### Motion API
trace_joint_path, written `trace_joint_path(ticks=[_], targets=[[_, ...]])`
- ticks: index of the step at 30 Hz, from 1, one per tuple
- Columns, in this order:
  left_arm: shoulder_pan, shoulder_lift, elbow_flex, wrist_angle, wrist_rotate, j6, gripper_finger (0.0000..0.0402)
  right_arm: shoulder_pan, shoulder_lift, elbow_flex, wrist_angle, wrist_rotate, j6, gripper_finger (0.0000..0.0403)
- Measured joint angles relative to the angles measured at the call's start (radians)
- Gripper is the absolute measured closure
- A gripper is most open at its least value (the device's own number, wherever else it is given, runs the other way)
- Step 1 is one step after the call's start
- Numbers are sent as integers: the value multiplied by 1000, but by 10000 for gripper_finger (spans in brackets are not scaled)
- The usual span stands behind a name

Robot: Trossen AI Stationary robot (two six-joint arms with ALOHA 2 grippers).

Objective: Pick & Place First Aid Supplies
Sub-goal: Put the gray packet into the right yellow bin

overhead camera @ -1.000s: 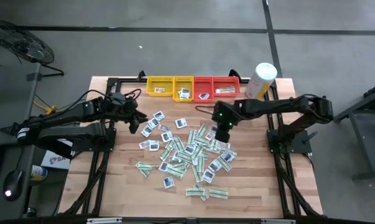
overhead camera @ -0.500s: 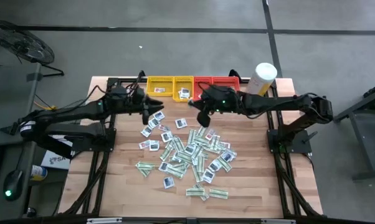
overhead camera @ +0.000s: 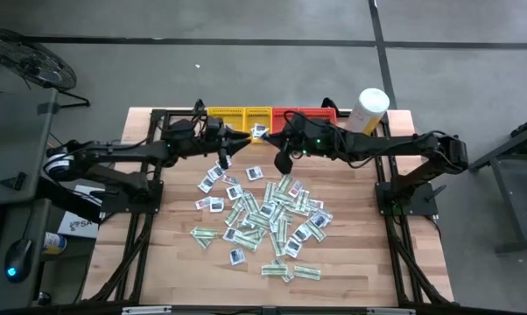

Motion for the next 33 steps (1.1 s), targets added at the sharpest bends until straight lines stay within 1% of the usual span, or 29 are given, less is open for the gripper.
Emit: trace_joint_path(ticks=[3, 12, 18, 24, 30, 33], targets=[[0, 32, 40, -2, 0, 0, 289, 0, 0, 0, 0, 32, -19, 400], [-1, 141, 155, -6, 22, 4, 289, -1, 0, 0, 0, 73, -63, 397], [-1, 166, 183, -40, 22, 4, 289, -1, 1, 0, -1, 74, -63, 398], [-1, 170, 184, -47, -10, 1, 289, -2, 1, 0, -2, 57, -63, 395], [-14, 170, 184, -47, -13, -6, 289, -1, 1, 0, -6, 48, -101, 399], [-35, 170, 184, -55, -65, -5, 289, -1, 1, 0, -7, 45, -103, 394]])
